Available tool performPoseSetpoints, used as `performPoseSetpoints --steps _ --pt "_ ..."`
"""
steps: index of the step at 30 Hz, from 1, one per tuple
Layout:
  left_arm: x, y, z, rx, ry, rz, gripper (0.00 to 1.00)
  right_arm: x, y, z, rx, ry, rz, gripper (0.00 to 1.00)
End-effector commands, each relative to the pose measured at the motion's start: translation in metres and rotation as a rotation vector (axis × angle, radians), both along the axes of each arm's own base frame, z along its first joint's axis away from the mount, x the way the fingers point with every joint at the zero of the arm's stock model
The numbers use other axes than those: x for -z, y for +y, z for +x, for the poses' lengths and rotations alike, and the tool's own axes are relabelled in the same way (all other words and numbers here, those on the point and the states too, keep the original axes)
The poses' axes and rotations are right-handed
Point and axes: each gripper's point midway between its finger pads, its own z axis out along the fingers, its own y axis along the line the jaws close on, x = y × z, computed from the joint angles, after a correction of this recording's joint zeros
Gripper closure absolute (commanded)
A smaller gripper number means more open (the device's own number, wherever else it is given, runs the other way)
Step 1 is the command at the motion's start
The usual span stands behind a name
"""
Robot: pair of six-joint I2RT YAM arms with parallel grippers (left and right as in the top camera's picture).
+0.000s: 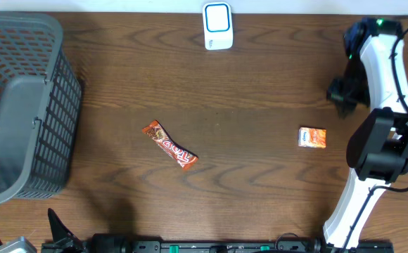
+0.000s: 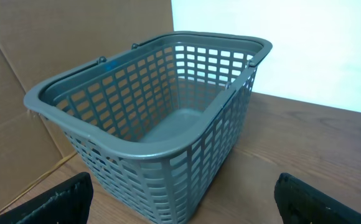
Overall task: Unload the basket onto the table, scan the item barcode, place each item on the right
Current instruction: 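Carry the Panadol box with the right gripper to the right edge, then move the right gripper down onto the orange snack pack and grasp it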
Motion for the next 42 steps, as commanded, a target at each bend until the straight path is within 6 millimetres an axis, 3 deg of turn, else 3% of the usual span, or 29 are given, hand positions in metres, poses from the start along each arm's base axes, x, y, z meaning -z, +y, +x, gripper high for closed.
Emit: performPoseSetpoints --steps 1,9,16,18,22,30,33,36,42 --pt "0.0 0.001 -0.002 -0.004 0.0 0.016 0.07 0.013 -0.009 -0.025 0.048 0.087 -0.095 0.99" --pt "0.0 0.001 -0.002 -0.004 0.0 0.016 0.07 0.058 -0.016 -0.057 0.099 0.169 -0.22 0.99" --pt "0.0 0.001 -0.002 -0.004 0.0 0.015 0.07 0.114 -0.022 -0.049 0.093 0.044 -0.253 0.99" --pt "0.0 0.001 -0.002 -0.004 0.0 0.016 0.07 0.128 -0.014 -0.043 0.062 0.007 -0.2 0.99" --pt "0.0 0.001 -0.002 -0.004 0.0 0.016 0.07 0.147 0.031 -0.036 -0.017 -0.03 0.066 0.99" --pt "0.0 0.001 -0.002 -0.004 0.0 0.016 0.07 0.138 0.157 -0.033 -0.173 -0.064 0.534 0.99" --pt "0.0 0.001 -0.002 -0.004 0.0 0.015 0.07 0.13 0.186 -0.031 -0.249 -0.081 0.593 0.99" --pt "0.0 0.001 -0.002 -0.004 0.0 0.016 0.07 0.119 0.202 -0.022 -0.332 -0.121 0.598 0.99" --pt "0.0 0.001 -0.002 -0.004 0.0 0.016 0.07 0.091 0.204 -0.016 -0.4 -0.138 0.532 0.98"
